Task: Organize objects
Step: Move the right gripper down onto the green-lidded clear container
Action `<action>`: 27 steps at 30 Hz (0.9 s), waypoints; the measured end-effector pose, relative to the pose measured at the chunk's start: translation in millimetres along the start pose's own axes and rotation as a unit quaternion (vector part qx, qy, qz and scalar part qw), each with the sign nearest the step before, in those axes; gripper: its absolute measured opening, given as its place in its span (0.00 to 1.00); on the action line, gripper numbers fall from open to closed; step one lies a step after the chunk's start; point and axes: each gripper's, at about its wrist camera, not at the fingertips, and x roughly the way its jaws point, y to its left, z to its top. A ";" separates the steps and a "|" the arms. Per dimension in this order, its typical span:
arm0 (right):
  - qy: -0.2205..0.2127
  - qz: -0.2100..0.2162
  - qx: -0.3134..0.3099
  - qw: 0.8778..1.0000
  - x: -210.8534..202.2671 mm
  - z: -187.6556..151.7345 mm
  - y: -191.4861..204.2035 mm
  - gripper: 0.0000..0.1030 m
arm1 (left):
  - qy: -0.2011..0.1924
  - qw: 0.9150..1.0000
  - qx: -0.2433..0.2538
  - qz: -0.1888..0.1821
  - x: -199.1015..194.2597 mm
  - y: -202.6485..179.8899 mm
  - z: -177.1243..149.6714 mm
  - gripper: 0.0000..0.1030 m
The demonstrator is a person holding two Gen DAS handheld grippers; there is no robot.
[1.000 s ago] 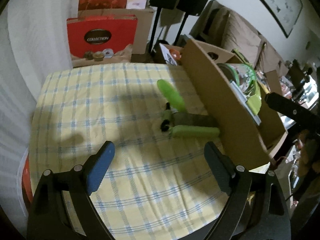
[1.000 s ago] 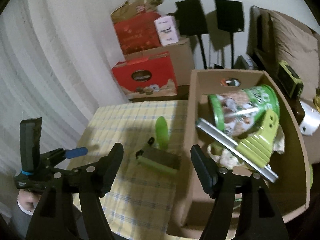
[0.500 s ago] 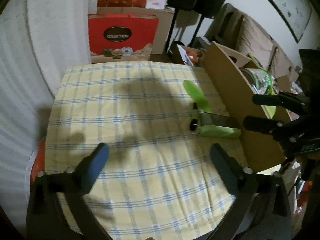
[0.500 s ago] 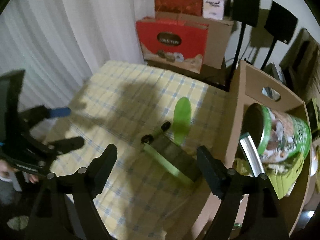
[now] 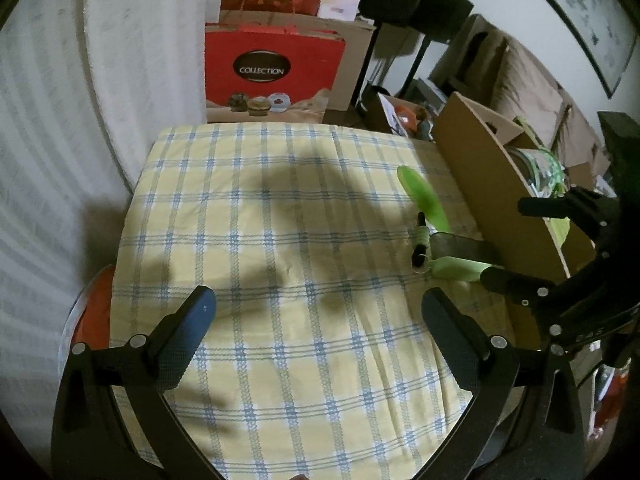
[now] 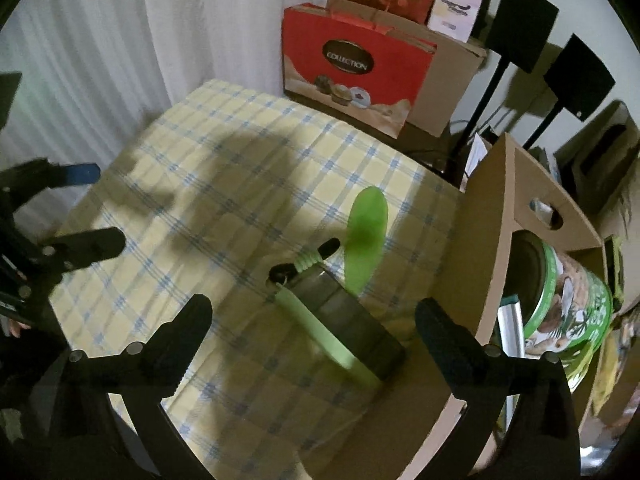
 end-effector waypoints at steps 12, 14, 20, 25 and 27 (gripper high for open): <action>0.035 -0.024 -0.036 0.998 21.9 9.7 4.3 0.99 | 0.005 1.000 -0.005 -0.004 6.8 6.7 -1.0 1.00; 0.044 -0.029 -0.042 0.998 28.0 10.9 3.9 0.99 | 0.006 1.000 -0.005 -0.005 8.0 7.7 -2.0 1.00; 0.080 -0.030 -0.054 0.995 46.9 12.2 0.9 0.99 | 0.007 1.000 -0.002 0.003 12.0 9.3 -3.1 1.00; 0.094 -0.028 -0.058 0.994 55.2 13.1 -1.9 0.99 | 0.007 1.000 -0.003 0.003 13.8 9.7 -2.4 1.00; 0.094 -0.029 -0.060 0.993 56.5 12.9 -1.9 0.99 | 0.006 1.000 -0.005 0.002 14.3 10.6 -2.3 1.00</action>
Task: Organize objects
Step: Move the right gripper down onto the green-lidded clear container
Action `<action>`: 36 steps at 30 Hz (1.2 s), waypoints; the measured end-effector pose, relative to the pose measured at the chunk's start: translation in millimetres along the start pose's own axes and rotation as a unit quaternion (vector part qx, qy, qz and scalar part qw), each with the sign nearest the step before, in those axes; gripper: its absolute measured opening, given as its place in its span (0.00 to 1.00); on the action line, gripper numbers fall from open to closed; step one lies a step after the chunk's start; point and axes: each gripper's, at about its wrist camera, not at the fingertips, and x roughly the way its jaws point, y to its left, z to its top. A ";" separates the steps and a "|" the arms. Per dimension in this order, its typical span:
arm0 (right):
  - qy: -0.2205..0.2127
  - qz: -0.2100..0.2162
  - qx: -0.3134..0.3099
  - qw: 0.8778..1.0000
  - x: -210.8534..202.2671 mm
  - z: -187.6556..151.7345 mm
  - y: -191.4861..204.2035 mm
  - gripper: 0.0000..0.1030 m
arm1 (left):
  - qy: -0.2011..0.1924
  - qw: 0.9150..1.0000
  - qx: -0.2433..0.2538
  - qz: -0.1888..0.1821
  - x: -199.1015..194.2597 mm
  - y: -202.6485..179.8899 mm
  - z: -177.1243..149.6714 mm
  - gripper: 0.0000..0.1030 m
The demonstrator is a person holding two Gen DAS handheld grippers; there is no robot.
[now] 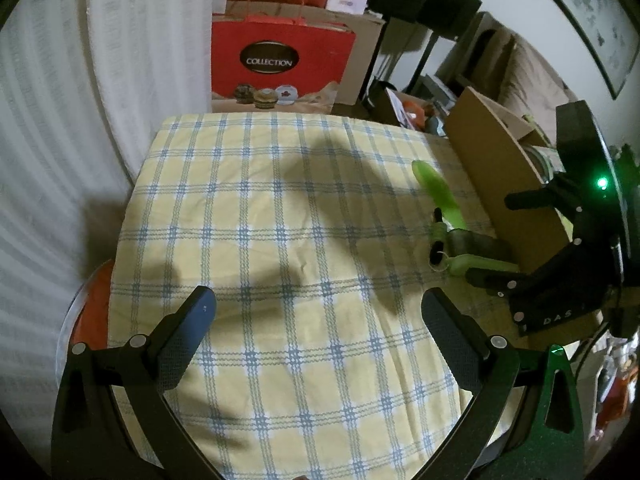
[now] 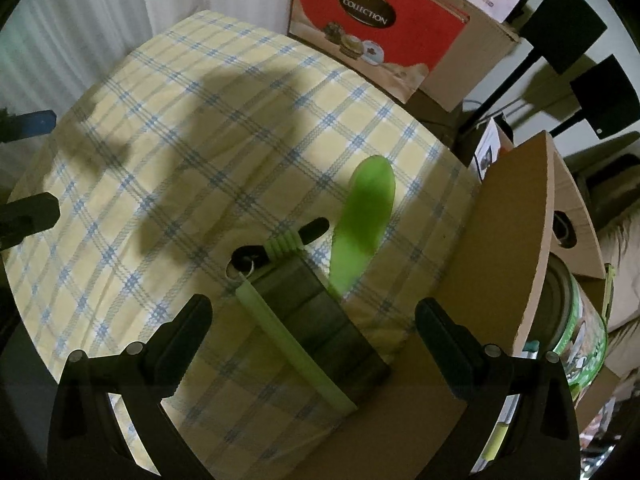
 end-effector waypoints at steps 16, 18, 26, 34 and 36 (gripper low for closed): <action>0.039 -0.010 -0.034 0.999 14.7 2.8 3.7 0.93 | -0.002 1.000 0.005 0.005 1.0 -1.1 1.5 1.00; 0.044 -0.020 -0.044 0.998 17.9 3.1 3.9 0.92 | -0.002 1.000 0.006 0.005 0.8 -0.8 1.4 1.00; 0.049 -0.016 -0.082 0.995 14.7 7.2 10.3 0.67 | -0.002 1.000 -0.001 0.001 1.2 1.8 1.2 1.00; 0.067 -0.003 -0.093 0.993 26.9 10.4 13.1 0.60 | 0.001 1.000 0.002 -0.002 4.7 0.7 -1.5 1.00; 0.067 0.015 -0.080 0.994 26.8 10.1 11.1 0.53 | 0.000 1.000 0.003 -0.002 4.6 0.8 -1.7 1.00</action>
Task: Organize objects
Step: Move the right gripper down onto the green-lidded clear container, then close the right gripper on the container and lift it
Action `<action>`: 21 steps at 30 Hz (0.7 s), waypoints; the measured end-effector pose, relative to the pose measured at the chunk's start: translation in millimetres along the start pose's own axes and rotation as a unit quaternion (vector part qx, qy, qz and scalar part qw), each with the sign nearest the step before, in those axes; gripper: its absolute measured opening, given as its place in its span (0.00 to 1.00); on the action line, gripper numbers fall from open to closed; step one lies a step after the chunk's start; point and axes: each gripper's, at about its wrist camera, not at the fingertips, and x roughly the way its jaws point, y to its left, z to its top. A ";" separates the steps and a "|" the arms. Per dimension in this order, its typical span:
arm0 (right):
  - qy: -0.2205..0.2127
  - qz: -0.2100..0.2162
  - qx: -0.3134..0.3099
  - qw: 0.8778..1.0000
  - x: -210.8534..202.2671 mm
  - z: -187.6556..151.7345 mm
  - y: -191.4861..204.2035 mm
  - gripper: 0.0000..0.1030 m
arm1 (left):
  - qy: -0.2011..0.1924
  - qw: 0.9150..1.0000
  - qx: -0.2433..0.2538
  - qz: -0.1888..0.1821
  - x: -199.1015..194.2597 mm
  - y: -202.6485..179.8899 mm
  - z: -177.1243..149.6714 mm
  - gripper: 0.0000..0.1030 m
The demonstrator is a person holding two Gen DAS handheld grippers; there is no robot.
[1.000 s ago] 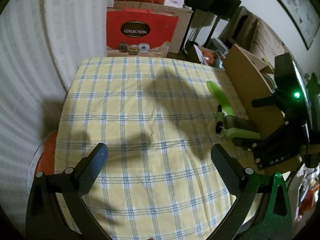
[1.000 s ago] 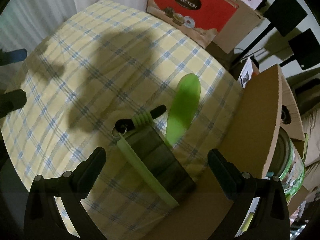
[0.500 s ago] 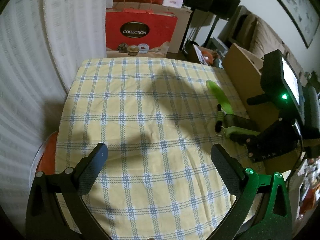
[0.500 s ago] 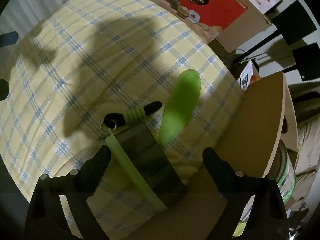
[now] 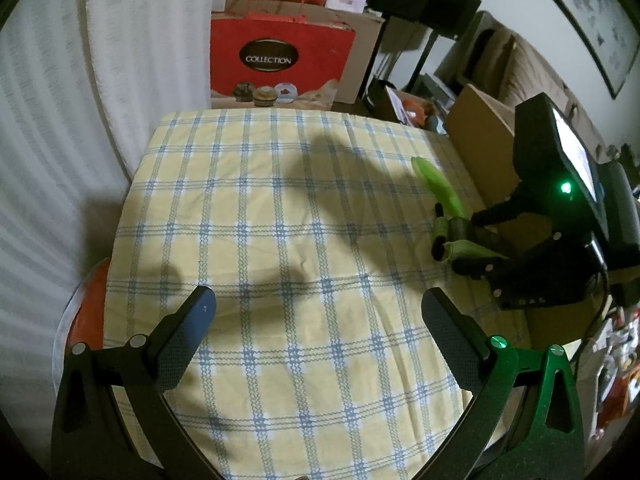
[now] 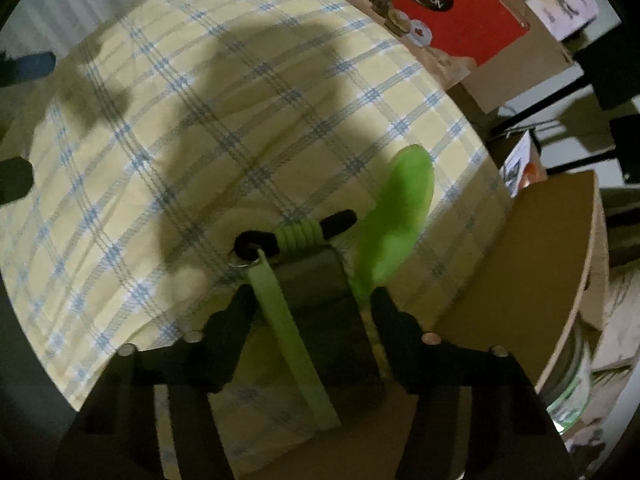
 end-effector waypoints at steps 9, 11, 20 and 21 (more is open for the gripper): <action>-0.021 -0.011 0.012 1.000 -4.9 -5.0 3.8 0.48 | -0.005 1.000 0.000 0.001 -3.7 -1.4 0.1 1.00; -0.034 -0.007 0.025 0.999 -10.4 -6.1 1.9 0.47 | -0.006 1.000 0.000 0.002 -4.1 -1.6 0.3 1.00; -0.104 0.019 0.076 0.992 -45.2 -17.8 2.9 0.44 | -0.006 1.000 -0.004 0.003 -7.1 -3.0 -0.1 1.00; -0.110 0.020 0.080 0.991 -48.9 -19.7 3.9 0.44 | -0.007 1.000 -0.004 0.003 -8.3 -4.0 0.1 1.00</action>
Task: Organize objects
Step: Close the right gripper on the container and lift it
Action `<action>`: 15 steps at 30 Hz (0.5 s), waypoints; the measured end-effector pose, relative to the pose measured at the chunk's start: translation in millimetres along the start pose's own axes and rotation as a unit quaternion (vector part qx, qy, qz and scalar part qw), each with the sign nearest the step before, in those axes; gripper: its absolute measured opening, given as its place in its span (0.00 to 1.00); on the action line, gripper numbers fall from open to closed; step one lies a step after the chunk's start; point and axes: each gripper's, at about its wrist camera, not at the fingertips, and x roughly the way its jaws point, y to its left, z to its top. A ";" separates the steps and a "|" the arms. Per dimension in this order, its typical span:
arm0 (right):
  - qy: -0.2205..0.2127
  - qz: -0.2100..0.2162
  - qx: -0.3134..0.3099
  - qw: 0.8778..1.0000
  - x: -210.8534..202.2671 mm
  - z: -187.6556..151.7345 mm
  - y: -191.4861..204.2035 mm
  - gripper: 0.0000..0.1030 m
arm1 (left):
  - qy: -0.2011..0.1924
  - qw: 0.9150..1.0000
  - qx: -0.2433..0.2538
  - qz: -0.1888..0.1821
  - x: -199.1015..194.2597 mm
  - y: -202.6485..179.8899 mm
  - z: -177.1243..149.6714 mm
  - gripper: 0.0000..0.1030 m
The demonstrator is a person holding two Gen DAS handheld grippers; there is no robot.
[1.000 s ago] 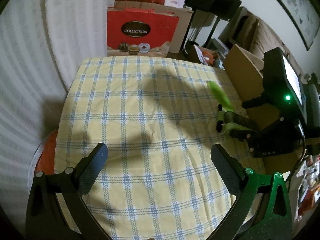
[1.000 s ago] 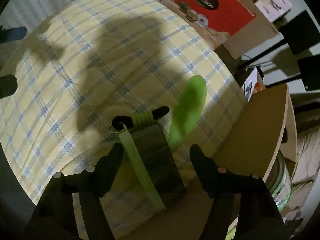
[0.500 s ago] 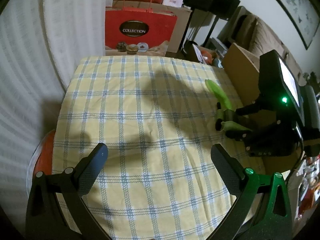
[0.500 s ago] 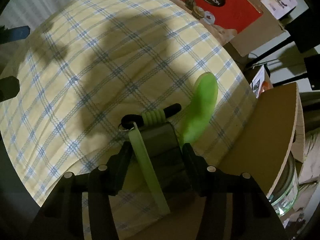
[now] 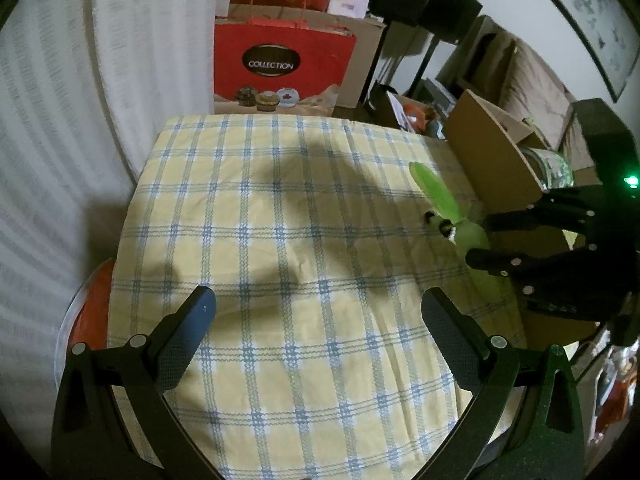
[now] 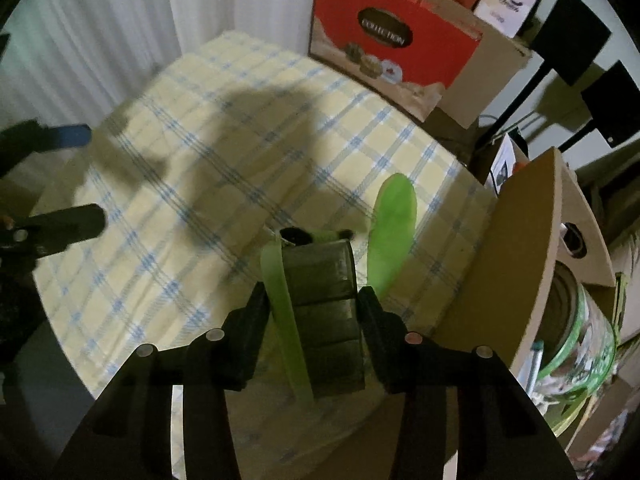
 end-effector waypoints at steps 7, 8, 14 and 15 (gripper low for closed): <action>-0.047 0.019 0.031 0.998 -25.5 -11.7 0.6 0.43 | -0.003 1.000 0.005 -0.002 -3.2 -7.9 2.4 1.00; -0.053 0.022 0.035 0.998 -27.8 -13.4 -1.3 0.43 | -0.003 1.000 0.006 -0.002 -3.5 -9.8 2.5 1.00; -0.084 0.038 0.062 0.994 -46.8 -27.1 -7.7 0.43 | -0.004 1.000 0.007 -0.003 -3.1 -17.1 5.5 1.00; -0.086 0.042 0.065 0.993 -49.8 -29.1 -7.8 0.43 | -0.004 1.000 0.007 -0.003 -2.1 -18.7 6.0 1.00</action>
